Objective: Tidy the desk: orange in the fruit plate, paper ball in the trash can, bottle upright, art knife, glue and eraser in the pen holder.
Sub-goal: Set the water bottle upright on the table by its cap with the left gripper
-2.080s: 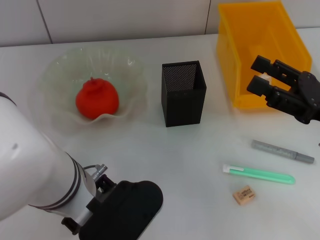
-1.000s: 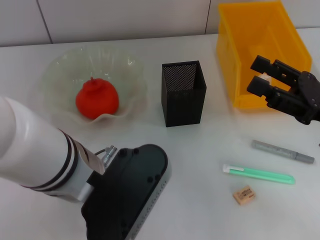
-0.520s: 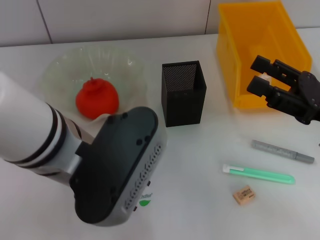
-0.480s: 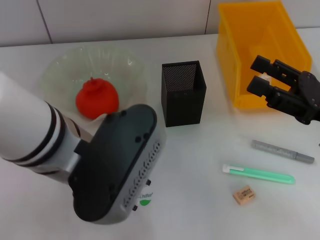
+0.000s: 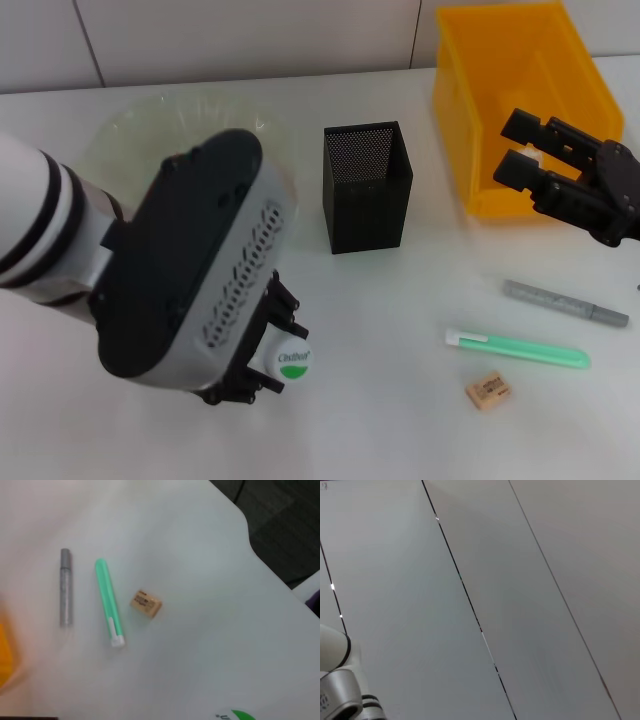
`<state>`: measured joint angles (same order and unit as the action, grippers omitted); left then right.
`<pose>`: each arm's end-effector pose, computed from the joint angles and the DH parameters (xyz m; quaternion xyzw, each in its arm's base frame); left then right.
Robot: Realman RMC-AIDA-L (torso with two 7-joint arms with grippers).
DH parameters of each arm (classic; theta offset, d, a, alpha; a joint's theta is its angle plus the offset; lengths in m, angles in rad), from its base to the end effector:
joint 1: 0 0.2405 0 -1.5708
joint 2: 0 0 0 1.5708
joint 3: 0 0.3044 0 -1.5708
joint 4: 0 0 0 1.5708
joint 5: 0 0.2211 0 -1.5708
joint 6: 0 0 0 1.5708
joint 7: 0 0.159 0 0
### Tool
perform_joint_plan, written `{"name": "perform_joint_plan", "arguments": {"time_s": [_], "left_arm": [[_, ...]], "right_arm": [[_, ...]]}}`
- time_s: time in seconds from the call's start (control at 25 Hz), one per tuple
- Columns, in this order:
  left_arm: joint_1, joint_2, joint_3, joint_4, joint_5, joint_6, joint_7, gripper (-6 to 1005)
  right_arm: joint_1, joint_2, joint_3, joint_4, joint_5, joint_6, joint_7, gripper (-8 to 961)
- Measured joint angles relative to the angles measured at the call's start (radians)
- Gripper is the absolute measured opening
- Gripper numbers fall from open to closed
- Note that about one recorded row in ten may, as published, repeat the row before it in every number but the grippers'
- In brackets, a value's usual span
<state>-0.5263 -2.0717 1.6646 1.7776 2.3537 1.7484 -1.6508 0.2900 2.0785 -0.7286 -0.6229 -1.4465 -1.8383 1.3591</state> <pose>-0.1281 0.3060 -0.0528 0.9366 -0.3131 -0.1563 0.0171 0.3066 0.2933 0.0168 -0.8246 0.2188 0.4963 0.1607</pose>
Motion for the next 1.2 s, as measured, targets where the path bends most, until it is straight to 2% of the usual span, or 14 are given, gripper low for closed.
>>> {"name": "perform_joint_plan", "arguments": {"time_s": [0.24,0.4,0.6,1.2], "left_arm": [[-0.011,0.001,-0.046,-0.014,-0.044,0.018,0.004,455],[-0.029,0.002,-0.126,-0.038,-0.128,0.059,0.009,456],[-0.04,0.003,-0.182,-0.062,-0.173,0.075,0.018,457],[-0.06,0.002,-0.24,-0.094,-0.187,0.08,0.018,461]], "right_arm": [[0.0,0.0,0.001,0.001,0.0,0.0,0.0,776],[0.0,0.0,0.003,0.002,0.0,-0.002,0.0,775],[0.0,0.0,0.006,0.002,0.0,-0.003,0.0,775],[-0.001,0.0,0.008,0.002,0.0,-0.004,0.0,775]]}}
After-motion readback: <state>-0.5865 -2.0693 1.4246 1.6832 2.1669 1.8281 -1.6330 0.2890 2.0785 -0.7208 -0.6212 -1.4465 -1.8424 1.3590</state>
